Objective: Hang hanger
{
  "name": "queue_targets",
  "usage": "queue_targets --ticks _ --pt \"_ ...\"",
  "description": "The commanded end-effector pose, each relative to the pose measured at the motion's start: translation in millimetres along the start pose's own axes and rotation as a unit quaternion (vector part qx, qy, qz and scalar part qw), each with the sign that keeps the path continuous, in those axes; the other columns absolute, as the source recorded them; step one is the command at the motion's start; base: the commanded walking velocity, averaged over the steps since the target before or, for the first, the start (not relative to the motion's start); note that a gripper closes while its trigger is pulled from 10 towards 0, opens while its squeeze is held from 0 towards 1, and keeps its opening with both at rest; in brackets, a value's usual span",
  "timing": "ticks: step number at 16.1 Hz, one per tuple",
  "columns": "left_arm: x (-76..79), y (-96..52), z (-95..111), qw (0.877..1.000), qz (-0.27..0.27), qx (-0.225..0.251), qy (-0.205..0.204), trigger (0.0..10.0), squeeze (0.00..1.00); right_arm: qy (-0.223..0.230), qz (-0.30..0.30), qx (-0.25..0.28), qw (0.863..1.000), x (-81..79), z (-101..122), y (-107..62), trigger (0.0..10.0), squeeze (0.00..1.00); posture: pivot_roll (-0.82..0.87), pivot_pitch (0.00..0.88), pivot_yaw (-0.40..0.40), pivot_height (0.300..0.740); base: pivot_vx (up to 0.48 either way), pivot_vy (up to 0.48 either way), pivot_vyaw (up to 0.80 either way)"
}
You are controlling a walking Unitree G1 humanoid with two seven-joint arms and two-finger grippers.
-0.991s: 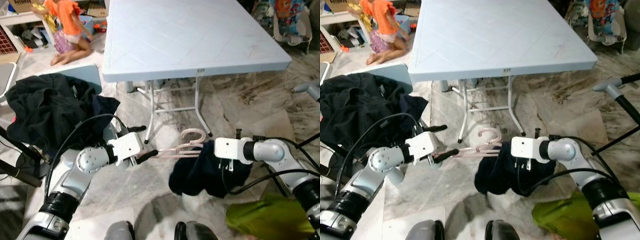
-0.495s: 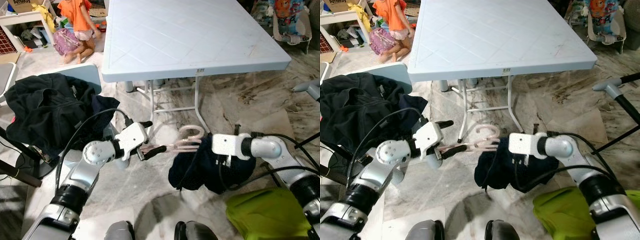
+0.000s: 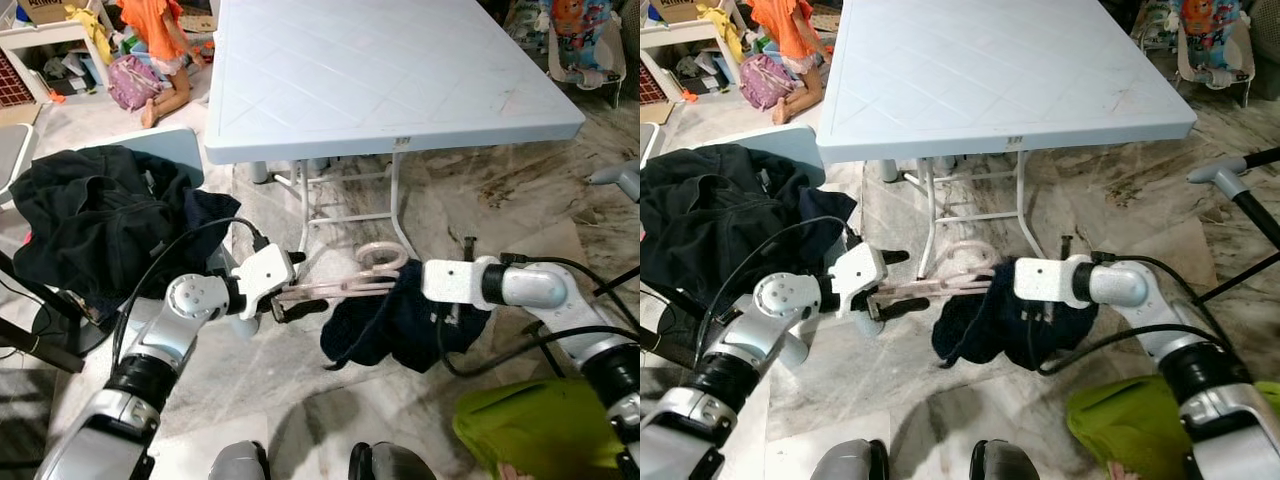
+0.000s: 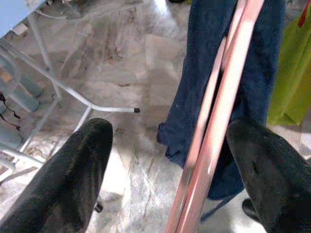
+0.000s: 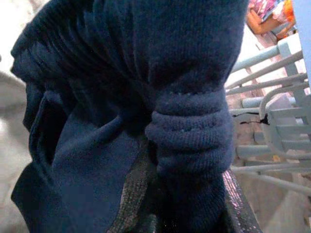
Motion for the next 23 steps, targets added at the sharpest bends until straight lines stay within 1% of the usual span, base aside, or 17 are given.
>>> queue_targets --ticks 1,2,4,7,9,11,13,17,20,21,22,23 --pt "0.0 -0.8 -1.3 1.000 -0.012 -0.008 0.009 0.0 0.00 -0.005 -0.002 0.014 1.000 5.7 4.1 -7.7 10.0 0.00 -0.10 0.110 0.020 0.740 0.000 0.000 0.00" --pt "-1.1 0.2 -0.8 1.000 -0.011 -0.006 0.008 0.0 0.00 0.004 0.006 0.018 1.000 4.2 4.3 -9.5 10.0 0.00 -0.10 0.109 0.018 0.740 0.000 0.000 0.00" --pt "-0.9 3.6 0.1 1.000 -0.014 -0.004 0.006 0.0 0.00 -0.001 0.010 0.019 1.000 2.7 4.8 -10.0 10.0 0.00 -0.11 0.108 0.016 0.740 0.000 0.000 0.00" --pt "3.9 15.8 7.4 0.999 -0.033 0.013 -0.006 0.0 0.00 -0.009 0.009 0.025 1.000 1.8 8.4 -6.4 10.0 0.00 -0.11 0.103 0.008 0.740 0.000 0.000 0.00" --pt "8.7 22.5 10.2 0.999 -0.049 0.017 -0.007 0.0 0.00 -0.011 0.006 0.028 1.000 3.1 11.1 -4.2 10.0 0.00 -0.11 0.101 0.006 0.740 0.000 0.000 0.00" --pt "10.8 26.1 11.3 0.998 -0.054 0.020 -0.006 0.0 0.00 -0.010 0.008 0.027 1.000 0.6 9.6 -5.2 10.0 0.00 -0.12 0.098 0.005 0.740 0.000 0.000 0.00" --pt "12.6 29.2 12.5 0.998 -0.060 0.025 -0.016 0.0 0.00 -0.011 0.011 0.025 1.000 -1.4 8.5 -6.1 10.0 0.00 -0.12 0.095 0.007 0.740 0.000 0.000 0.00" --pt "15.0 36.8 17.2 0.997 -0.066 0.031 -0.009 0.0 0.00 -0.010 0.016 0.034 0.999 -6.6 13.3 -1.6 10.0 0.00 -0.12 0.094 0.009 0.740 0.000 0.000 0.00" --pt "13.8 37.3 17.9 0.997 -0.064 0.031 -0.003 0.0 0.00 -0.010 0.016 0.038 0.999 -7.1 15.5 0.4 10.0 0.00 -0.12 0.091 0.009 0.740 0.000 0.000 0.00" --pt "9.3 37.2 18.0 0.999 -0.045 0.026 0.011 10.0 0.00 -0.011 0.016 0.038 0.999 -7.2 15.6 0.9 10.0 0.00 -0.12 0.091 0.009 0.740 0.000 0.000 0.00" --pt "6.6 37.2 18.2 0.999 -0.035 0.028 0.004 10.0 1.00 -0.011 0.016 0.038 0.999 -7.1 15.4 1.7 10.0 0.00 -0.11 0.085 0.008 0.740 0.000 0.000 0.00" --pt "6.3 36.9 18.3 0.999 -0.038 0.031 -0.007 10.0 1.00 -0.011 0.015 0.037 0.999 -6.9 15.4 2.1 10.0 0.00 -0.11 0.085 0.008 0.740 0.000 0.000 0.00"
Point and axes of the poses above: a point about 5 cm out from each wrist's last joint towards the gripper, its own y axis pointing out of the wrist towards the gripper, its own z axis along the axis of the wrist's last joint, x = y × z, the point moved 2 cm from there along y, pointing out of the wrist towards the gripper, and after that the axes turned 3 degrees about y, right-handed, at the moved point
